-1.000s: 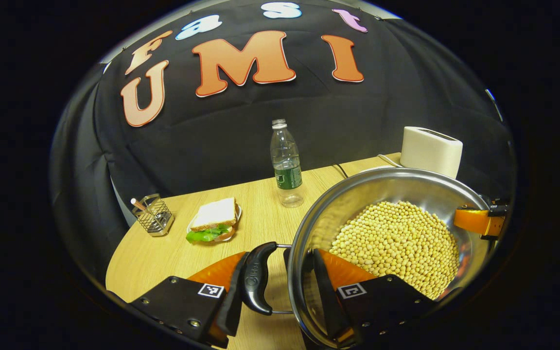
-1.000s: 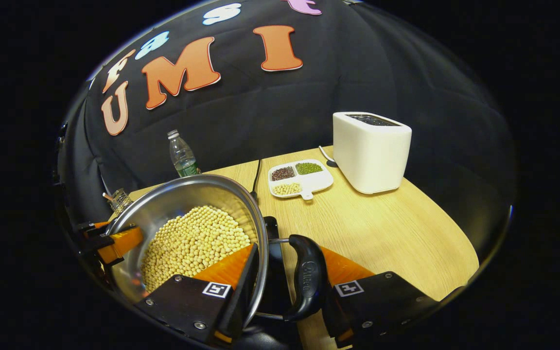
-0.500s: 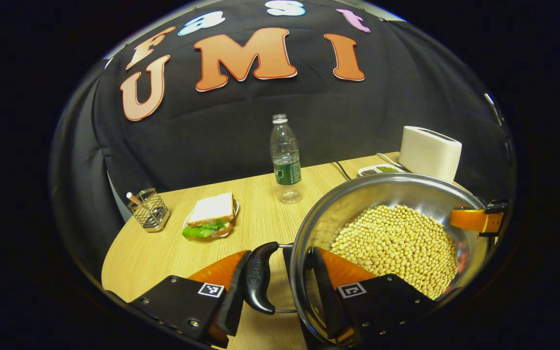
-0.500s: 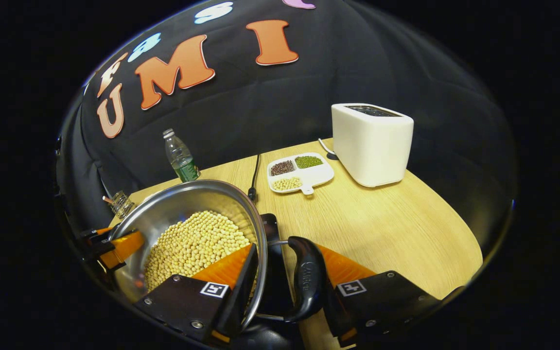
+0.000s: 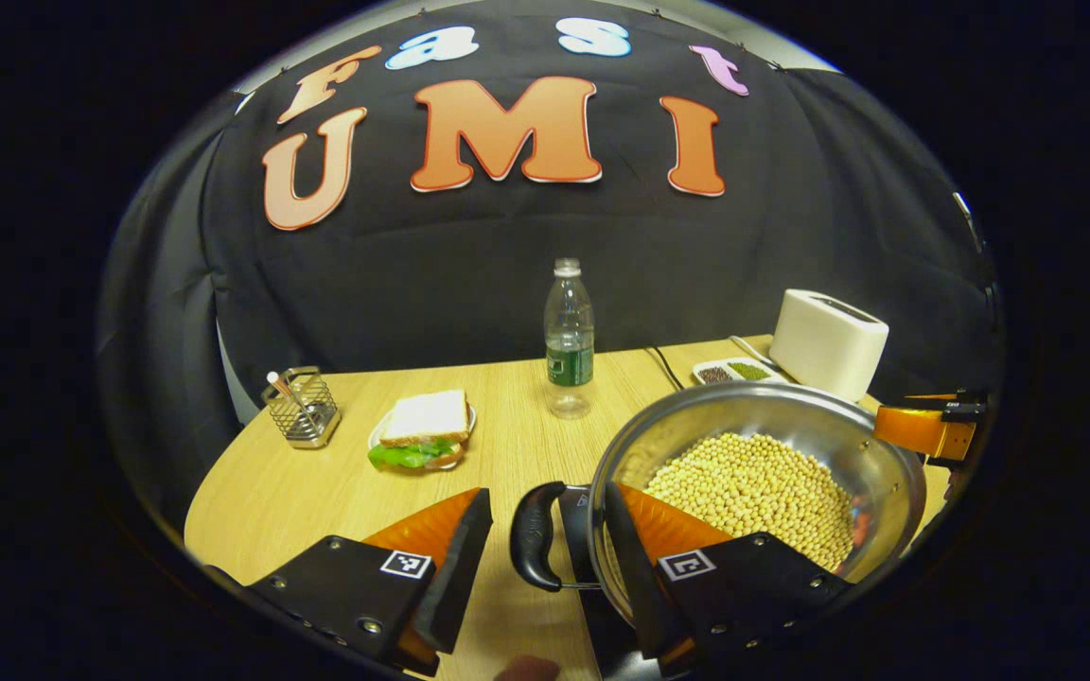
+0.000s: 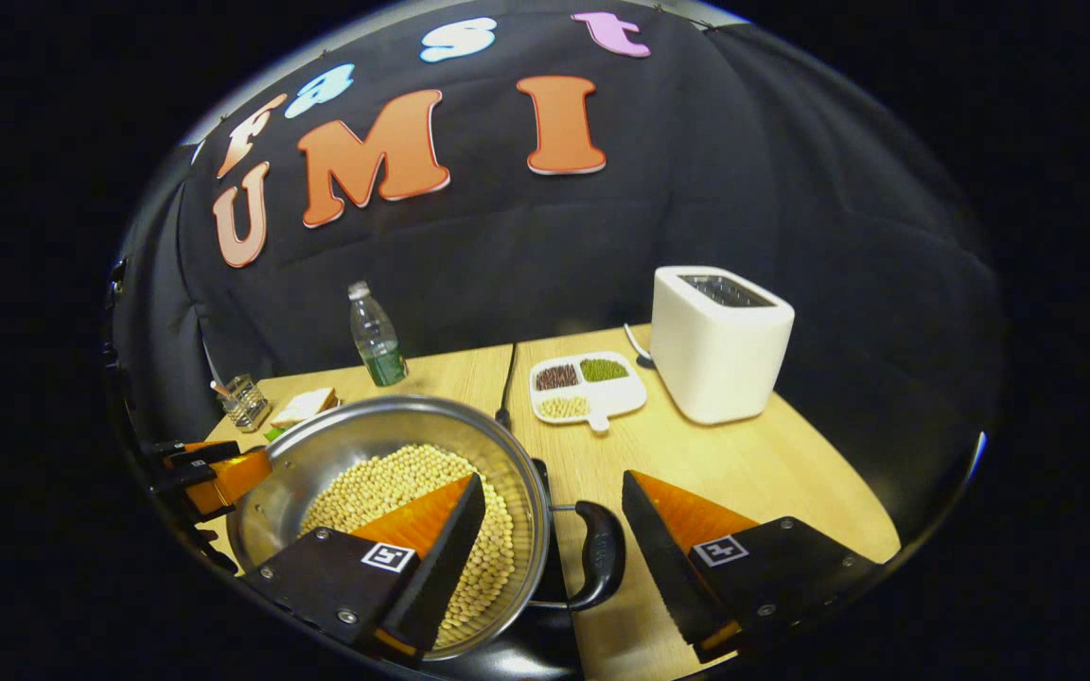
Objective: First push the handle of the pot to place it horizontally, then grasp the pot with both hands and set it on the induction cooktop.
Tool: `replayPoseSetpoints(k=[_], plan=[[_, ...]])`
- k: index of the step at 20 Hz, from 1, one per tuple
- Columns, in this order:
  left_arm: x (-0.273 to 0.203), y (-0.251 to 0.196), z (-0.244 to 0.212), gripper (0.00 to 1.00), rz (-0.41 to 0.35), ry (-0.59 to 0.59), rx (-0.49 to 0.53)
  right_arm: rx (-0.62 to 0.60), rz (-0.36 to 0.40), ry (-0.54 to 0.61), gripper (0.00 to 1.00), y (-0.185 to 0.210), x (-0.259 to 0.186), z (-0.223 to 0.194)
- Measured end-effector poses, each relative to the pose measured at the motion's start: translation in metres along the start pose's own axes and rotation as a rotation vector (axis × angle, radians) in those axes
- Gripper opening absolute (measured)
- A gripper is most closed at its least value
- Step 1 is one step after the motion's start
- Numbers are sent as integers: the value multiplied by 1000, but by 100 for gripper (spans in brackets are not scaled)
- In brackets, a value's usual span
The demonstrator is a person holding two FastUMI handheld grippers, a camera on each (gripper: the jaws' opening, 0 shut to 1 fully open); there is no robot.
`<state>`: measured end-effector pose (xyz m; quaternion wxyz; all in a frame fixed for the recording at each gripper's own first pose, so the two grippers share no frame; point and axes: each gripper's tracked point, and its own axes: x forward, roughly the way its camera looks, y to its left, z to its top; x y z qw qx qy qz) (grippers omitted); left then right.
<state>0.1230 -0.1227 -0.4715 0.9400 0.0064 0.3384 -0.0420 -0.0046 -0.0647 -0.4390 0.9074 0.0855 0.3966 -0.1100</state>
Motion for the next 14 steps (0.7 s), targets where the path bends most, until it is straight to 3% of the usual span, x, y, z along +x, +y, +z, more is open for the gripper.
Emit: replayPoseSetpoints(k=[1,3,14], plan=[[-10,9,15,72,17,-35,-6,-14,9,-43,93,5,-10,16],[-32,22,41,88,38,-97,-14,-48,23,-127,94,11,-32,47],[-210,89,190,86,129,-464,-15,-146,131,-443,94,43,-162,165]])
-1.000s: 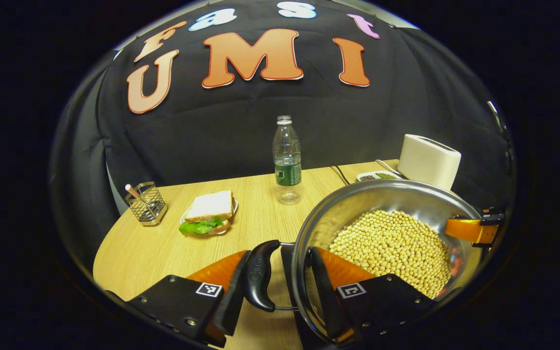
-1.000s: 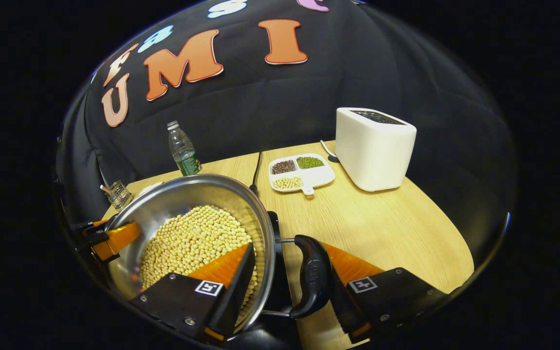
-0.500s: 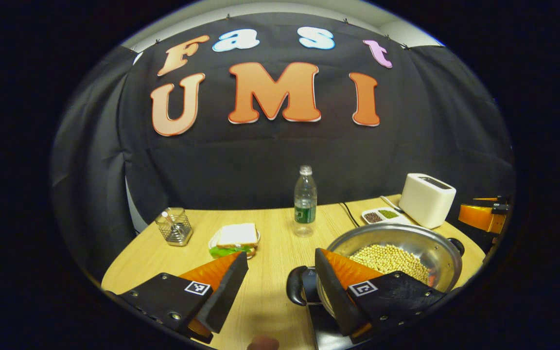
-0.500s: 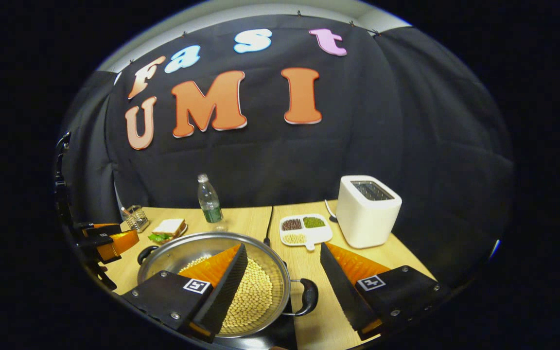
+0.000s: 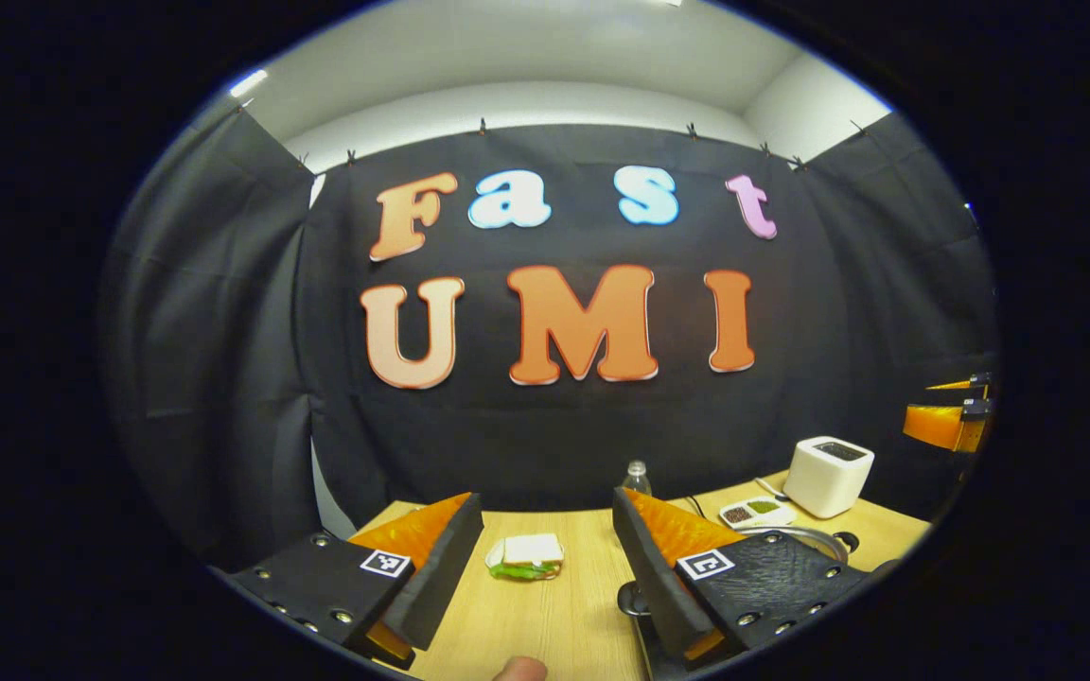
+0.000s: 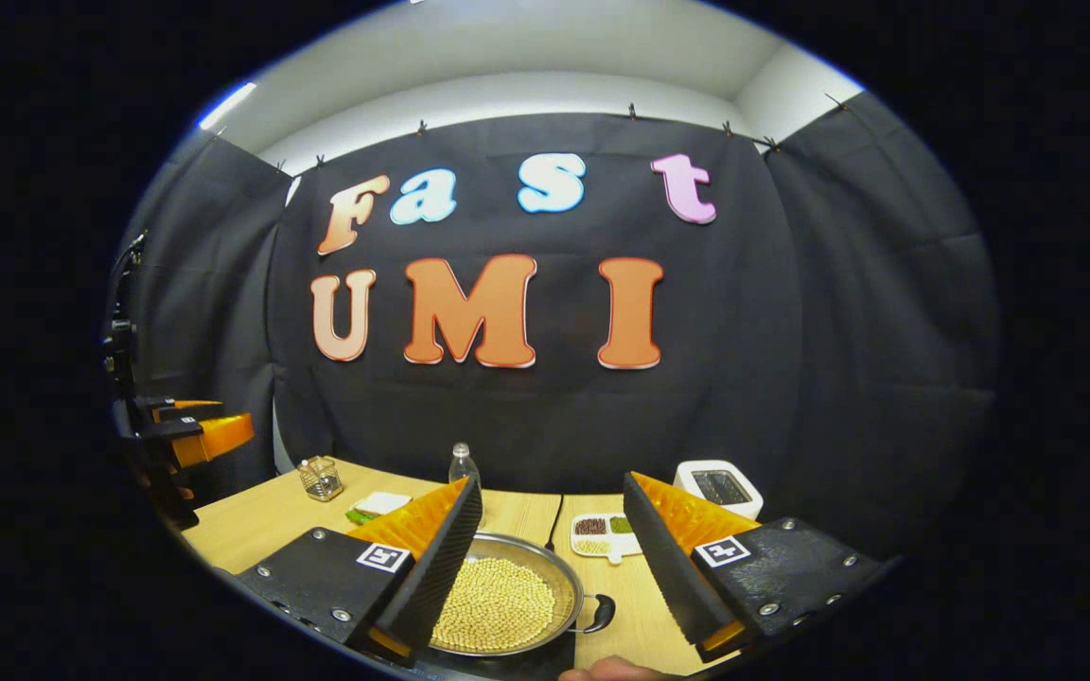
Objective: First push the handle of the pot to place it horizontally, then grasp the pot with both hands and set it on the induction cooktop.
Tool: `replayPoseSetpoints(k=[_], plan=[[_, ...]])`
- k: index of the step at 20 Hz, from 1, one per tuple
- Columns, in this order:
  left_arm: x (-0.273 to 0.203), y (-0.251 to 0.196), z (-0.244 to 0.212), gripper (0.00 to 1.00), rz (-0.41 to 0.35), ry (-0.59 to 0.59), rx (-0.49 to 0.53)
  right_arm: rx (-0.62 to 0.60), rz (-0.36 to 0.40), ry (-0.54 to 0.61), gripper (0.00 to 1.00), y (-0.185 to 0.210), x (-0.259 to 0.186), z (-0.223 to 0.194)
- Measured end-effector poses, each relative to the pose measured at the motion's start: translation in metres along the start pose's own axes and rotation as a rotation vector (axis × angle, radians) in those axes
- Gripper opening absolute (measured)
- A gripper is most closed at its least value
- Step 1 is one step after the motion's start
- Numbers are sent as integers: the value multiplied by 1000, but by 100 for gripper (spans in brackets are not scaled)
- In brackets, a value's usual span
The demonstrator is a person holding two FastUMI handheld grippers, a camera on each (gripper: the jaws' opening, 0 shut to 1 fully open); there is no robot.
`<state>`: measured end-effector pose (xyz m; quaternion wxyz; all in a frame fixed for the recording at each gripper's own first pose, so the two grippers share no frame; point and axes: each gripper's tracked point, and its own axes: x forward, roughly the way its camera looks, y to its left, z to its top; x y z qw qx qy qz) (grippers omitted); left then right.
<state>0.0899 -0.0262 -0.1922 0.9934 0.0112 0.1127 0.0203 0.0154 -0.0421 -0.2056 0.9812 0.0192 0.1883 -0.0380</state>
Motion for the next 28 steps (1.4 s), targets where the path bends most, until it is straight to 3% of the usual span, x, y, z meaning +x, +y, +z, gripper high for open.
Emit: replayPoseSetpoints(k=[4,12,14,15,16,18,22,27,28], plan=[[-40,28,59,86,13,-71,-17,-30,14,-102,94,0,-27,61],[-106,86,163,86,126,-248,-16,-14,38,-232,98,-5,-77,153],[-119,94,178,86,137,-272,-31,-20,25,-269,89,-11,-85,173],[-123,98,182,86,148,-277,-36,-23,24,-280,99,-12,-88,181],[-128,102,186,86,163,-286,-39,-27,31,-291,94,-11,-91,188],[-135,108,192,86,203,-311,-46,-18,40,-312,94,-10,-97,200],[-146,94,187,84,204,-305,-65,-16,73,-323,98,0,-105,203],[-154,90,199,85,220,-353,-51,-33,103,-342,94,10,-104,204],[-154,88,197,85,214,-349,-51,-34,106,-344,98,10,-103,204]])
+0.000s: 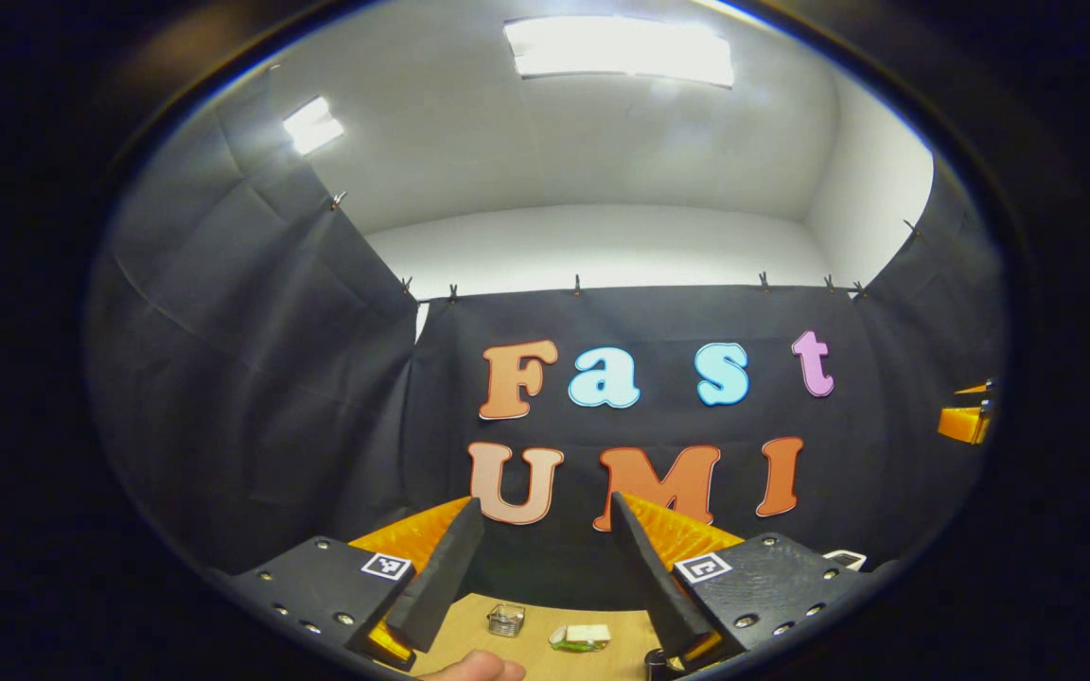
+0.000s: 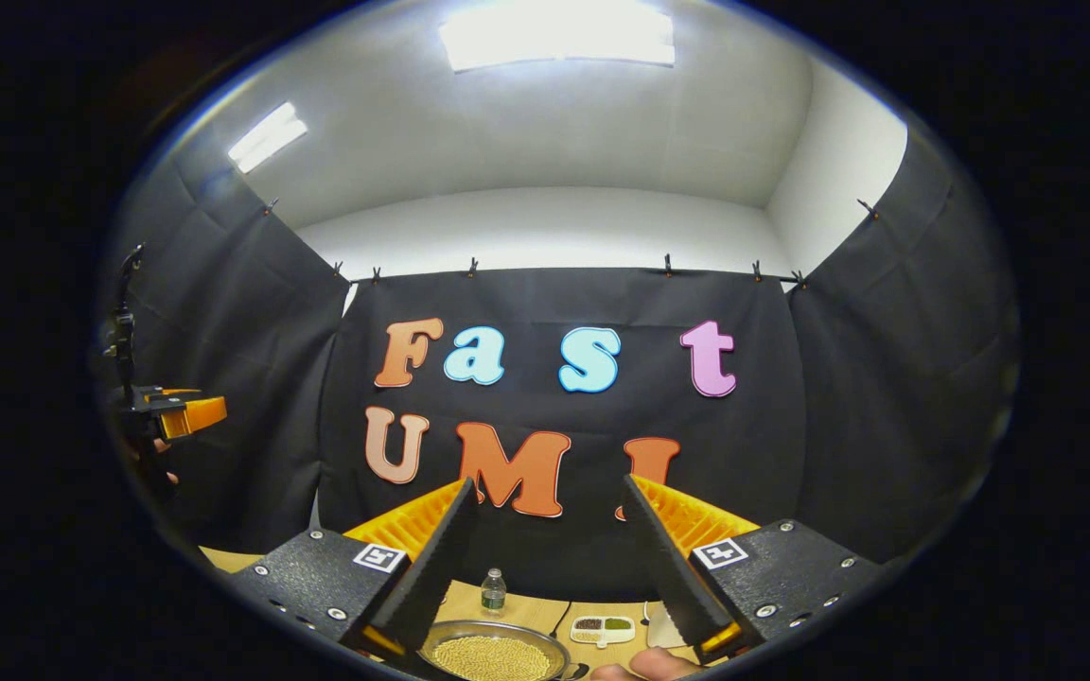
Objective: First push the handle of the pot to place it horizontally, then grasp the pot with both hands and set it on the induction cooktop.
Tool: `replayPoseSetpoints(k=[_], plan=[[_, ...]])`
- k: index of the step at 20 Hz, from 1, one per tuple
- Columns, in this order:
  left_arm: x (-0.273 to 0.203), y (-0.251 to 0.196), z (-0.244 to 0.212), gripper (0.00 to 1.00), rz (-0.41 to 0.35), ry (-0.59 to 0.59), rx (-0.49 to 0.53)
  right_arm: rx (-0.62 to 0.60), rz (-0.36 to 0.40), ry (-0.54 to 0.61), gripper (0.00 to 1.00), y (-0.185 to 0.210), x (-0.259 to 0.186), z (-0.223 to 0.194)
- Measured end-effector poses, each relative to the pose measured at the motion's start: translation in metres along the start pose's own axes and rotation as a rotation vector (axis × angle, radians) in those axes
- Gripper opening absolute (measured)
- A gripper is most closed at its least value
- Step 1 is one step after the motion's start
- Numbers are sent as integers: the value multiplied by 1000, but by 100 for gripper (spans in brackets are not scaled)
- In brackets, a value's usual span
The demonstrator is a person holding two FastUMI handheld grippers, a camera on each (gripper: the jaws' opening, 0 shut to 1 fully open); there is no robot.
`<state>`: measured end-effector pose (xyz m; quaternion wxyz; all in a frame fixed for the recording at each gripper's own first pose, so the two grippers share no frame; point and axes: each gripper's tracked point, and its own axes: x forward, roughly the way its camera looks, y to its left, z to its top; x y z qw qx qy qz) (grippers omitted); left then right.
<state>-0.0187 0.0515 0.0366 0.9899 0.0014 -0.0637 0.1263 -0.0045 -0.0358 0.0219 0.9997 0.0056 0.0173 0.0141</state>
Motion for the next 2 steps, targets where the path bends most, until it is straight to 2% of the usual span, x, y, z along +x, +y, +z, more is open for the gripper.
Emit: replayPoseSetpoints(k=[1,2], plan=[[-2,-2,-1,84,-5,2,0,-1,3,0,95,2,1,-1],[-5,-4,-2,84,-7,1,4,1,4,1,98,2,0,-2]])
